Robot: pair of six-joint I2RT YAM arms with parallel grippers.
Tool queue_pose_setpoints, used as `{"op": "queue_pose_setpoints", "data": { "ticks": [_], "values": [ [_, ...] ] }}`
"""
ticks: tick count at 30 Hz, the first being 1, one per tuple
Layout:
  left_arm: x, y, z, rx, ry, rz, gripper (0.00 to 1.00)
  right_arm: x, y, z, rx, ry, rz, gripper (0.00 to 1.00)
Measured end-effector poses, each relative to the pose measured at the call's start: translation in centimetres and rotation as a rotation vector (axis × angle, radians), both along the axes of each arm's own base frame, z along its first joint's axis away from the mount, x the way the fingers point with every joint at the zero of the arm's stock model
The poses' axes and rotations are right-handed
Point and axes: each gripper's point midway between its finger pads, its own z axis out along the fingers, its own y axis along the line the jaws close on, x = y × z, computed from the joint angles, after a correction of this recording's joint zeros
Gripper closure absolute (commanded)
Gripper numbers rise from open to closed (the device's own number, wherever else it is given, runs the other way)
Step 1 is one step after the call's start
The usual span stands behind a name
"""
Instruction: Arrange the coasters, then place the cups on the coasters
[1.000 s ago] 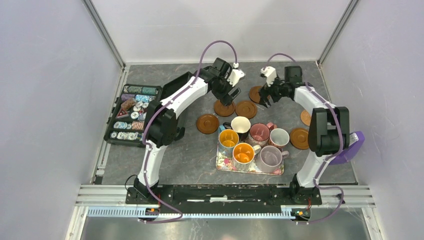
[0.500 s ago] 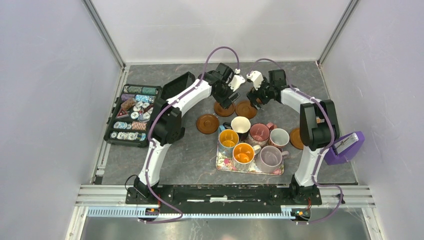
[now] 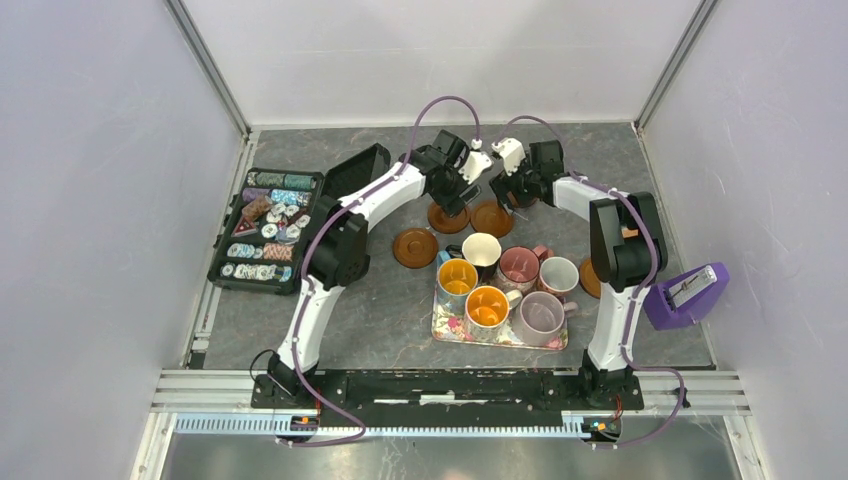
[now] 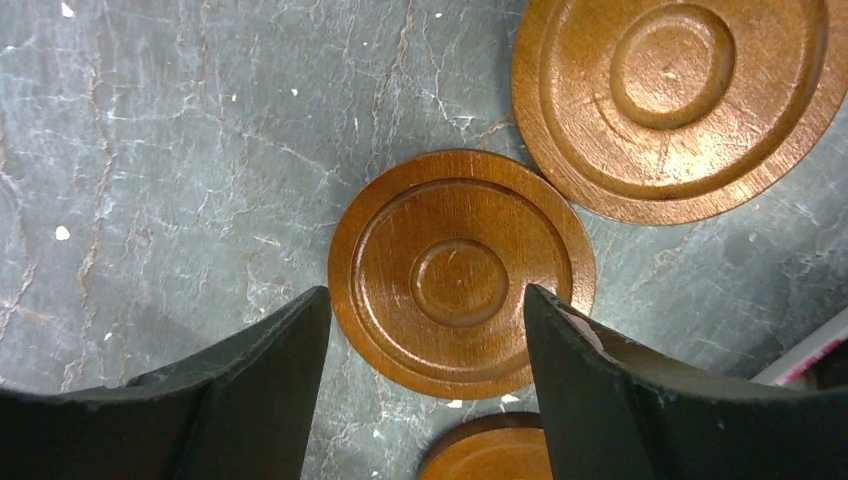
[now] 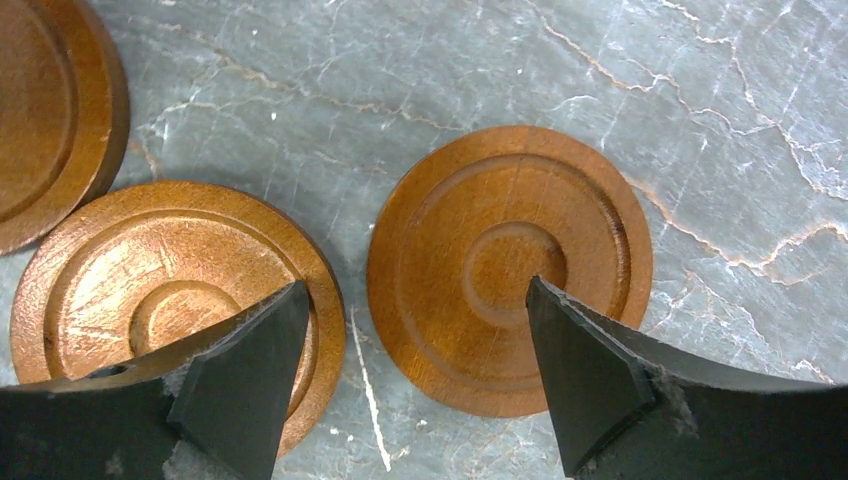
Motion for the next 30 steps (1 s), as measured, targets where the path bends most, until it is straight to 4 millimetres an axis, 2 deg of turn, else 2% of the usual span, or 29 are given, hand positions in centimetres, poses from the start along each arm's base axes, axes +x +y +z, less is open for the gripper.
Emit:
{"op": "queue_pose_setpoints", "data": {
  "ticks": [8, 14, 20, 25, 30],
  "values": [
    [0.7, 0.5, -3.3, 0.055, 0.009, 0.023, 0.38, 2.4, -1.1, 0.0, 0.008, -0.011, -0.123, 0.25],
    [2.8, 0.3, -3.1, 0.062, -0.041, 0.053, 0.41, 4.2, -3.5, 0.1, 0.002, -0.026, -0.222, 0.26],
    [5.6, 0.0, -3.0, 0.058, -0.099, 0.089, 0.42, 5.9, -7.7, 0.3, -0.018, -0.056, -0.341, 0.27],
    [8.2, -0.3, -2.8, 0.044, -0.164, 0.124, 0.4, 6.2, -10.7, 0.4, -0.035, -0.063, -0.409, 0.28],
    [10.4, -0.9, -2.5, 0.015, -0.238, 0.152, 0.36, 6.1, -12.4, 0.3, -0.034, -0.06, -0.438, 0.24]
  ]
}}
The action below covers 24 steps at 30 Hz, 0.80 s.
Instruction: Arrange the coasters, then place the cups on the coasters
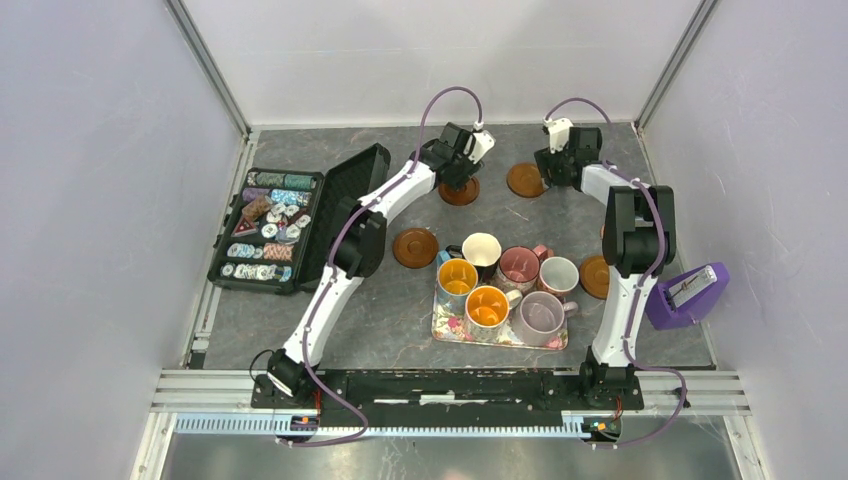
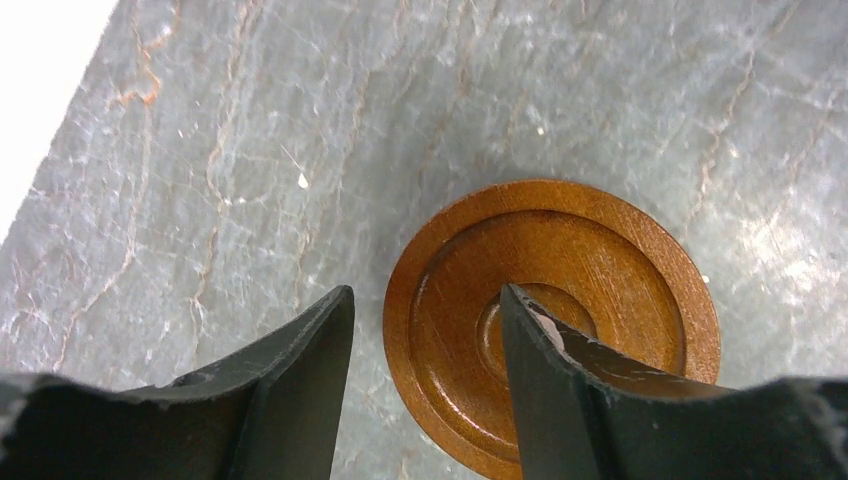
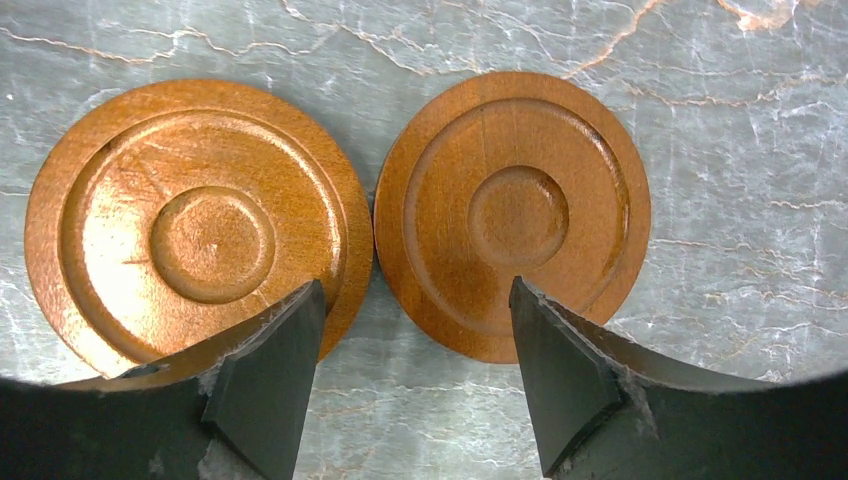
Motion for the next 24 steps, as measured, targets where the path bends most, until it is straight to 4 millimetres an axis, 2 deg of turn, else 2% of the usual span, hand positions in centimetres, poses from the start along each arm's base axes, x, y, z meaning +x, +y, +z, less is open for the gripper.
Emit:
{"op": "queue_pose_setpoints", "data": {
  "ticks": [6, 13, 17, 24],
  "values": [
    [1.7, -1.1, 0.5, -0.042, -0.063, 0.001, 0.28, -0.1, -0.8, 0.0, 0.037, 0.004, 0.004, 0.15],
    [2.0, -2.2, 2.0, -0.096, -0.09, -0.026, 0.22, -0.9, -0.5, 0.1, 0.081, 0.033, 0.036, 0.11],
    [1.0, -2.4, 4.0, -0.129, -0.079, -0.05, 0.17, -1.8, 0.2, 0.9, 0.108, 0.039, 0.074, 0.14],
    [-2.1, -2.2, 9.4, -0.182, -0.057, -0.121, 0.14, -2.3, 1.7, 3.7, 0.142, -0.012, 0.166, 0.28]
  ]
}}
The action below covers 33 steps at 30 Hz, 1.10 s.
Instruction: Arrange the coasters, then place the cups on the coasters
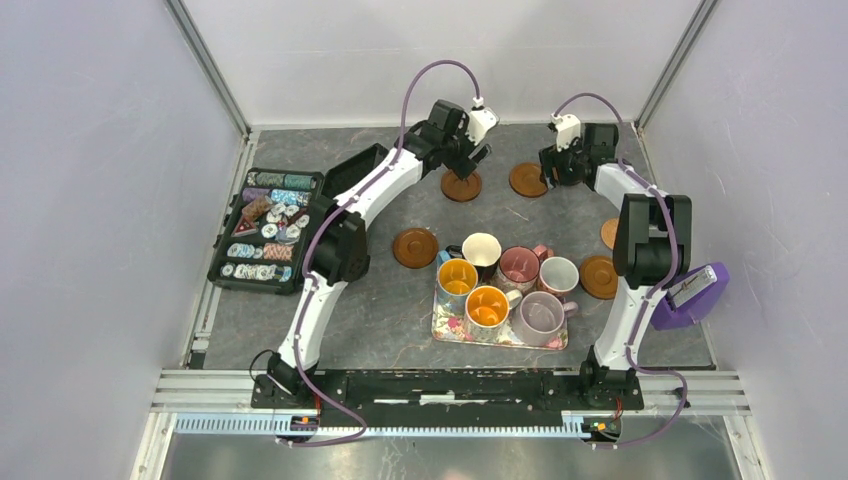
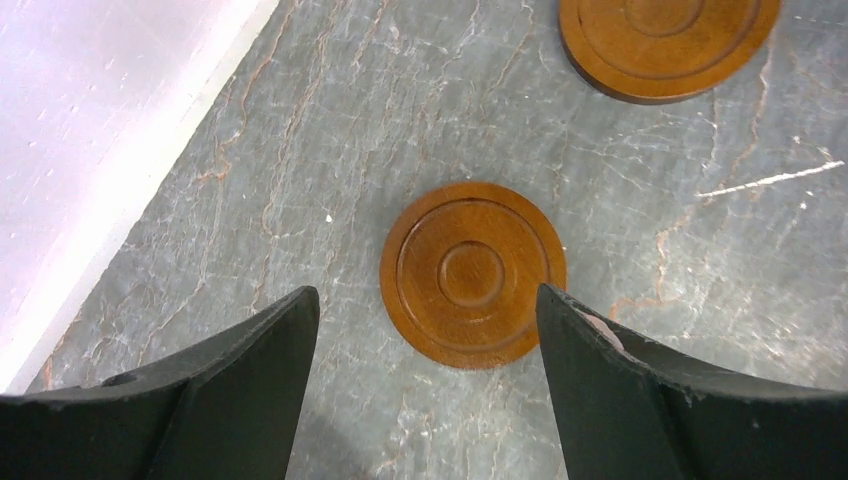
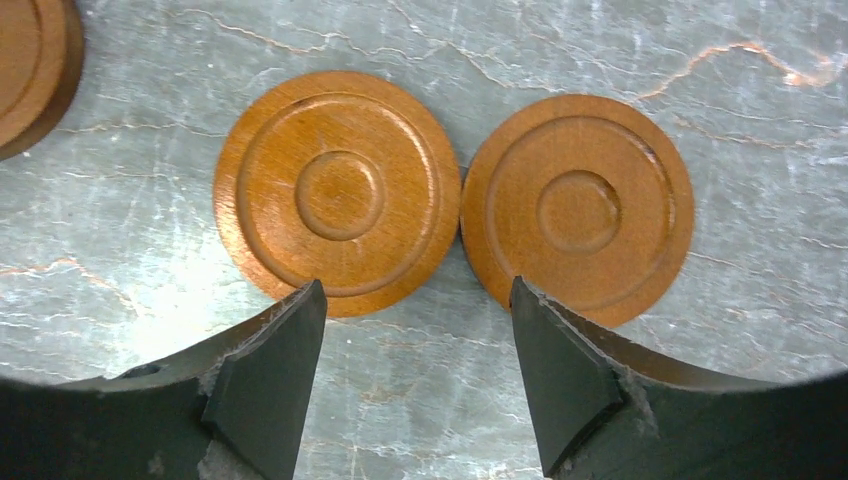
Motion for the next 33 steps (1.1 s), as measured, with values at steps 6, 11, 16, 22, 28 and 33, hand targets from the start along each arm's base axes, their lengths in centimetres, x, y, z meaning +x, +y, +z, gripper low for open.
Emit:
{"op": "queue_pose_setpoints", "data": {
  "ticks": [6, 11, 16, 22, 28, 33],
  "values": [
    [-1.6, 0.4, -0.2, 0.015, 0.057, -0.025, 0.14, -0.5, 1.7, -0.3, 0.014, 0.014, 0.055, 0.36],
    [-3.4, 1.5, -3.3, 0.075, 0.149, -0.03, 0.11, -1.1, 3.4, -1.7, 0.007, 0.052, 0.1, 0.36],
    [-4.8, 2.6, -4.8, 0.134, 0.21, -0.043, 0.09, -1.9, 4.8, -4.5, -0.016, 0.112, 0.147, 0.37],
    [-7.0, 4.0, -4.5, 0.195, 0.256, -0.092, 0.09, -1.5, 6.1, -4.5, -0.026, 0.105, 0.172, 0.39],
    [-9.1, 5.6, -4.0, 0.282, 0.288, -0.175, 0.1, -1.5, 7.5, -4.5, -0.021, 0.099, 0.204, 0.4],
    [-10.7, 7.0, -4.5, 0.36, 0.324, -0.239, 0.1, -1.7, 9.5, -4.4, -0.004, 0.096, 0.252, 0.41]
  ]
}}
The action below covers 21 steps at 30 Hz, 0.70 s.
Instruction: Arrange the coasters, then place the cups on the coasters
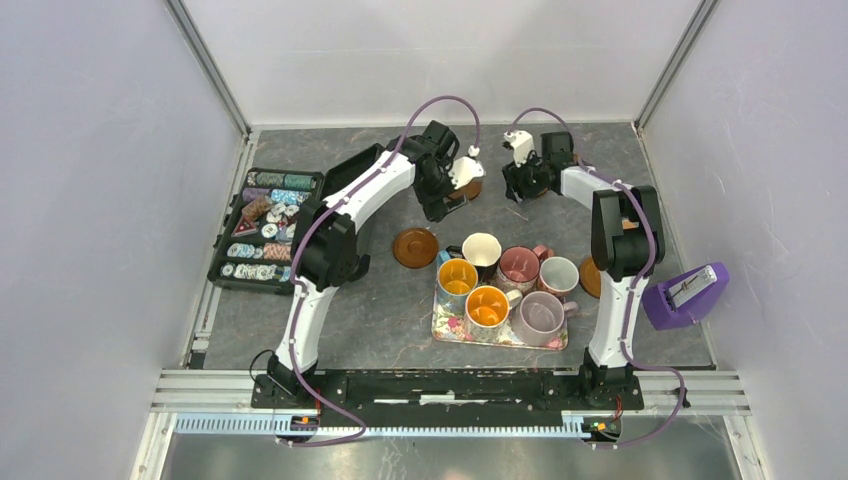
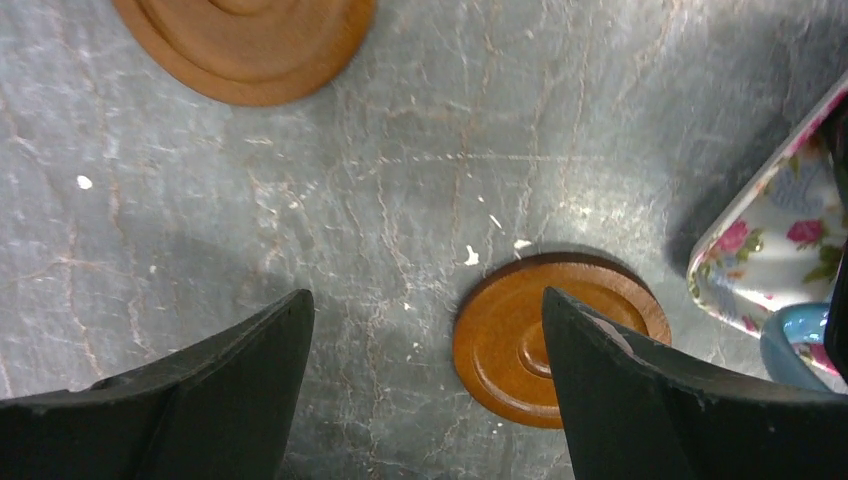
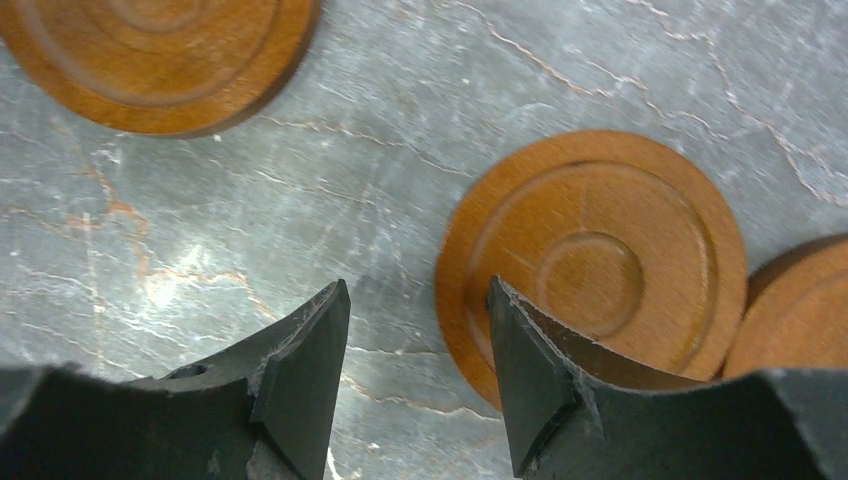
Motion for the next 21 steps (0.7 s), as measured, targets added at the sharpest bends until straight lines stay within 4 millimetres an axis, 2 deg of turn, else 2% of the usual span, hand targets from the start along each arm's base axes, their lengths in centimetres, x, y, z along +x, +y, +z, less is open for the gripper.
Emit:
{"op": "queue_pose_setpoints", "data": {
  "ticks": [6, 9, 14, 21],
  "values": [
    [-1.9, 1.5, -2.0, 0.067, 0.07, -0.03, 0.11, -0.5, 1.9, 0.1, 0.029, 0.005, 0.05, 0.34],
    [-2.2, 1.7, -2.2, 0.076, 0.082, -0.03, 0.11, -0.6, 2.1, 0.2, 0.045, 0.01, 0.052, 0.31],
    [-2.1, 1.7, -2.2, 0.073, 0.079, -0.029, 0.11, -0.6, 1.2, 0.7, 0.085, 0.026, 0.018, 0.32],
    [-2.0, 1.6, -2.6, 0.072, 0.076, -0.03, 0.12, 0.6, -2.0, 1.5, 0.085, 0.007, -0.058, 0.38]
  ]
}}
